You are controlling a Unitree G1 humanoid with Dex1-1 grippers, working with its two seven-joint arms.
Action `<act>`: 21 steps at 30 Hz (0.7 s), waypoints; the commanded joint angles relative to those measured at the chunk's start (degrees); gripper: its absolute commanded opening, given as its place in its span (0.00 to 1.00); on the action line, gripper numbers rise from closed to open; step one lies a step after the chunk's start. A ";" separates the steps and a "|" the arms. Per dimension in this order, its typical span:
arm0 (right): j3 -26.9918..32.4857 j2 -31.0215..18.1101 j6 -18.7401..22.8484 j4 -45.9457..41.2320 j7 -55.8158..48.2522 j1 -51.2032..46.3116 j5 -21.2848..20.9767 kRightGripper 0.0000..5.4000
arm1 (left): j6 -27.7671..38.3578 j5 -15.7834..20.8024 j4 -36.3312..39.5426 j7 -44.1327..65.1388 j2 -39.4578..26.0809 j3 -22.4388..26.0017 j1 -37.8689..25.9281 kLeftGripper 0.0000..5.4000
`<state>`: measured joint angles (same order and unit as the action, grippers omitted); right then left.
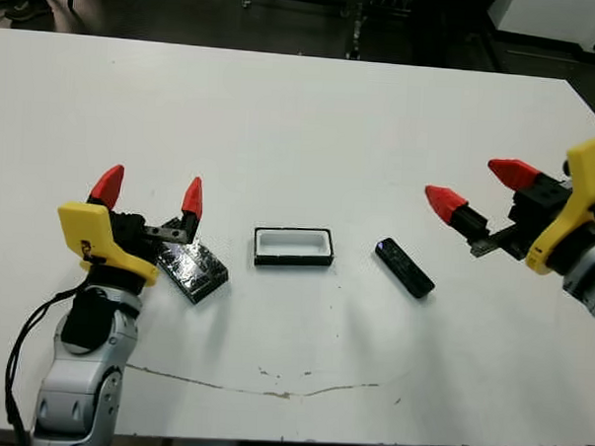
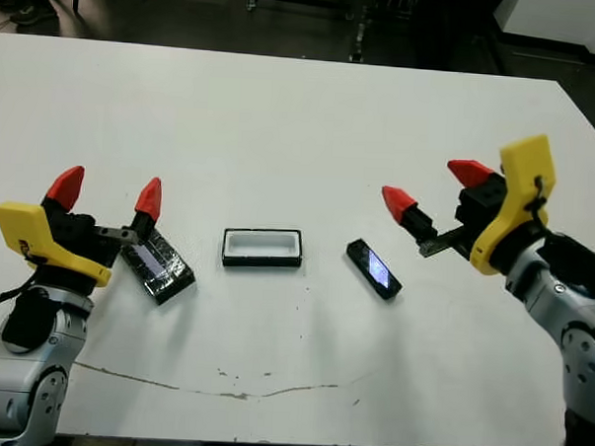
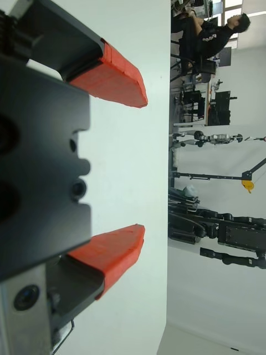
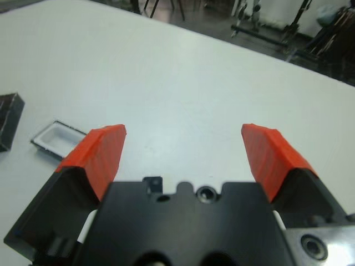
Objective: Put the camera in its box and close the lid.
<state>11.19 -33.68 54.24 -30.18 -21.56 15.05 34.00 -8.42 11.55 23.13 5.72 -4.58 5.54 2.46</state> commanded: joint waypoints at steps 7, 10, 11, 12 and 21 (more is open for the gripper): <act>-6.19 -2.52 -0.93 -0.16 -0.96 -2.14 -5.77 1.00 | -1.42 -0.31 0.99 -0.25 -0.40 -0.02 0.75 1.00; -7.62 -2.53 -1.67 0.14 -1.38 -2.59 -7.48 1.00 | -1.56 -0.48 1.07 -0.25 -0.46 -0.01 0.72 1.00; -7.90 -2.43 -1.27 0.12 -1.32 -2.64 -7.74 1.00 | -1.56 -0.48 1.10 -0.27 -0.40 -0.01 0.72 1.00; -8.14 -2.31 -1.06 0.22 -1.41 -2.73 -7.91 1.00 | -1.53 -0.38 1.06 -0.22 -0.35 0.03 0.71 1.00; -10.56 -1.89 -0.78 1.64 -1.32 -3.06 -10.19 1.00 | -1.74 -0.95 1.46 -0.62 -0.19 -0.19 1.06 1.00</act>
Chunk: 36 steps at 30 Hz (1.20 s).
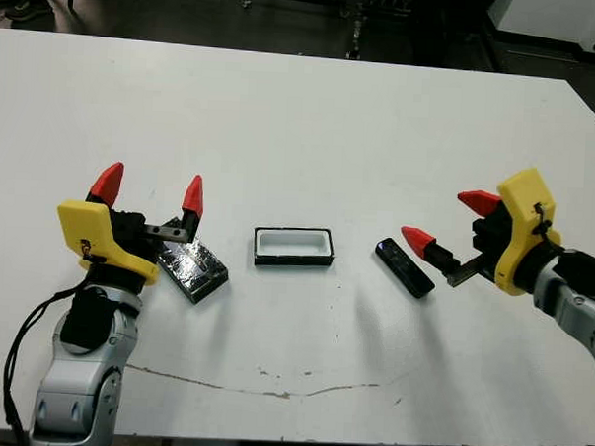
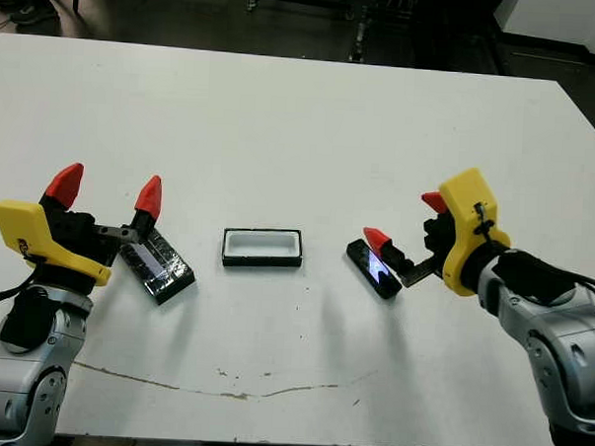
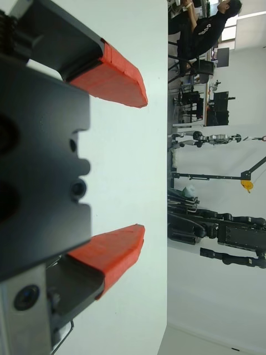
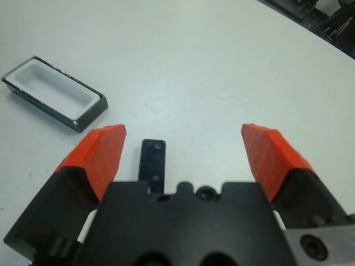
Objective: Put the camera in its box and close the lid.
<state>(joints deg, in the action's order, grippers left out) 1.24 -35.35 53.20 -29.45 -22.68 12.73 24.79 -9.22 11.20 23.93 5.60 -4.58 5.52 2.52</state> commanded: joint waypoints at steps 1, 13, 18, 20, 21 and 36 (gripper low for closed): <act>-1.03 -0.28 0.49 1.02 -0.24 -0.67 -1.27 1.00 | -0.92 -0.87 0.72 -0.63 -0.21 -0.23 1.03 1.00; -2.77 0.06 1.58 2.21 -2.37 -1.13 -2.11 1.00 | -0.82 -0.92 0.78 -0.68 -0.04 -0.24 1.22 1.00; -3.82 -0.55 0.38 2.55 -3.95 -2.03 -2.93 1.00 | -1.02 -1.52 1.26 -1.04 -0.03 -0.52 1.51 1.00; -4.09 -0.64 0.46 2.24 -4.39 -2.42 -3.07 1.00 | -1.27 -1.09 1.41 -0.85 0.05 -0.49 1.61 1.00; -4.17 -0.67 0.61 2.06 -4.57 -2.60 -3.11 1.00 | -1.27 -1.11 1.48 -0.86 0.09 -0.53 1.69 1.00; -5.24 -0.11 -0.68 2.27 -6.17 -6.01 -4.04 1.00 | -1.25 -1.81 1.75 -1.08 -0.02 -0.96 2.43 1.00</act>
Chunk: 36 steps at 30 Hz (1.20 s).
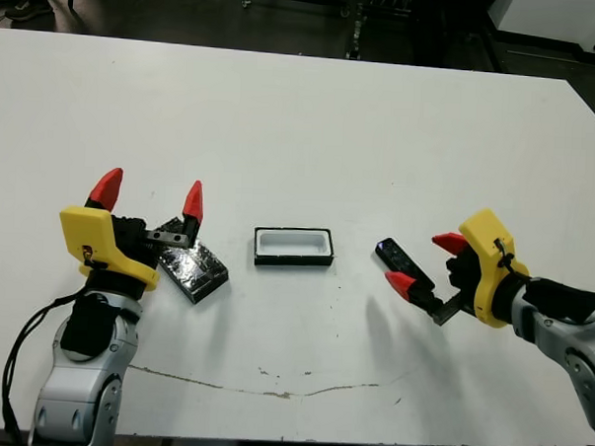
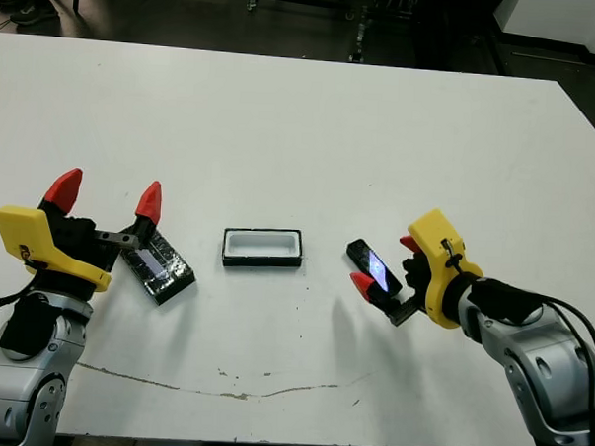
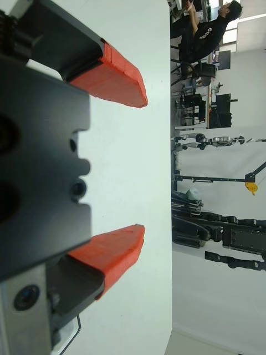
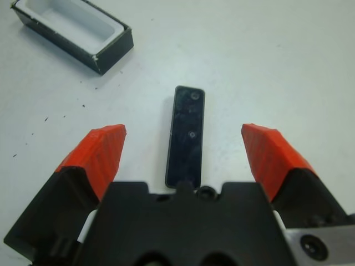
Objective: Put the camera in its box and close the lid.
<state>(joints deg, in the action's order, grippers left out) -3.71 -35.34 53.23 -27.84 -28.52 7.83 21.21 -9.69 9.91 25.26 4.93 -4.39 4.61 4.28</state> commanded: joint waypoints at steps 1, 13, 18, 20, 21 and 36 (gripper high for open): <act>-0.37 -0.03 -0.55 0.78 -0.16 -1.27 -0.57 1.00 | -0.75 -0.49 0.43 -0.36 -0.19 -0.06 0.73 1.00; -0.63 0.36 0.57 1.86 0.38 -2.38 -1.77 1.00 | -0.18 -0.47 0.28 -0.18 0.00 -0.29 1.14 1.00; -0.64 0.68 1.07 2.22 0.46 -2.43 -1.88 1.00 | -0.22 -0.54 0.26 -0.22 0.02 -0.25 1.16 1.00; -0.63 0.79 1.35 2.37 0.46 -2.38 -1.95 1.00 | -0.13 -0.36 0.21 -0.10 0.06 -0.20 1.15 1.00; -0.69 0.79 1.34 2.41 0.43 -2.39 -2.04 1.00 | -0.12 -0.54 0.23 -0.20 0.05 -0.24 1.16 1.00; -1.10 1.86 1.19 2.74 0.75 -3.42 -3.20 1.00 | 0.00 -0.82 -0.08 -0.08 -0.13 -0.13 1.19 1.00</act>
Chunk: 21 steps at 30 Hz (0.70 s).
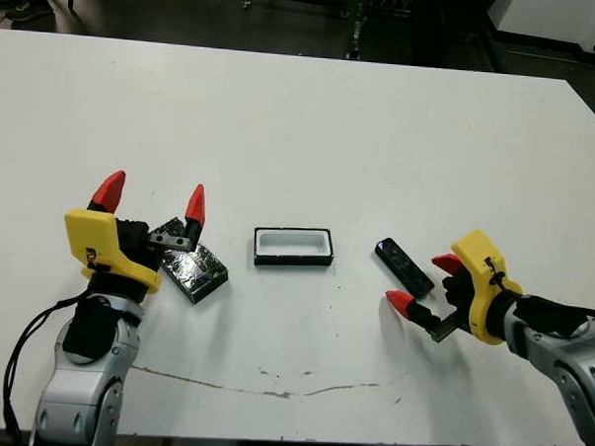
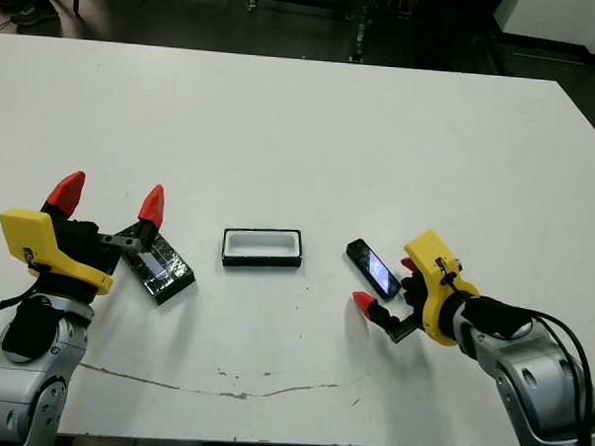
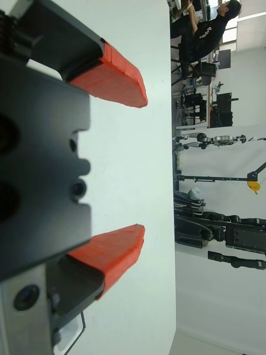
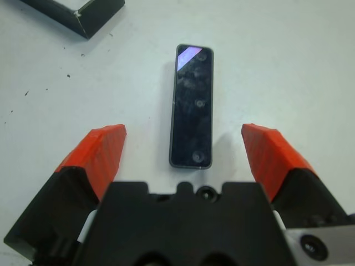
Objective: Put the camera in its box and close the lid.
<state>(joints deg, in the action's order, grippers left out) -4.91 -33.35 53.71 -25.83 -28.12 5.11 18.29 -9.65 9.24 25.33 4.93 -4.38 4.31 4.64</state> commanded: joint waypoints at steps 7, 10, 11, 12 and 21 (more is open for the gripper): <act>-0.32 -0.32 0.34 0.07 0.86 -1.22 -1.06 1.00 | -0.20 0.17 0.00 -0.13 0.03 0.28 0.86 1.00; -0.57 -0.28 -0.40 -0.04 1.07 -1.54 -1.53 0.97 | -0.27 0.30 0.04 -0.12 0.03 0.33 0.92 1.00; -0.48 -0.15 -0.43 -0.03 1.14 -1.65 -1.51 0.95 | -0.21 0.15 0.04 -0.08 -0.08 0.28 0.94 1.00; -0.42 -0.07 -0.28 -0.08 1.22 -1.69 -1.47 0.93 | -0.26 0.12 0.08 -0.03 -0.16 0.27 0.94 1.00; 1.29 2.22 3.09 -1.18 3.48 -2.08 -0.27 0.66 | -0.06 -0.31 0.10 -0.09 -0.24 0.18 0.93 1.00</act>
<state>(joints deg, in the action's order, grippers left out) -4.50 -31.74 55.12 -27.28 -25.74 4.04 17.63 -9.65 9.16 25.33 4.93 -4.38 4.31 4.74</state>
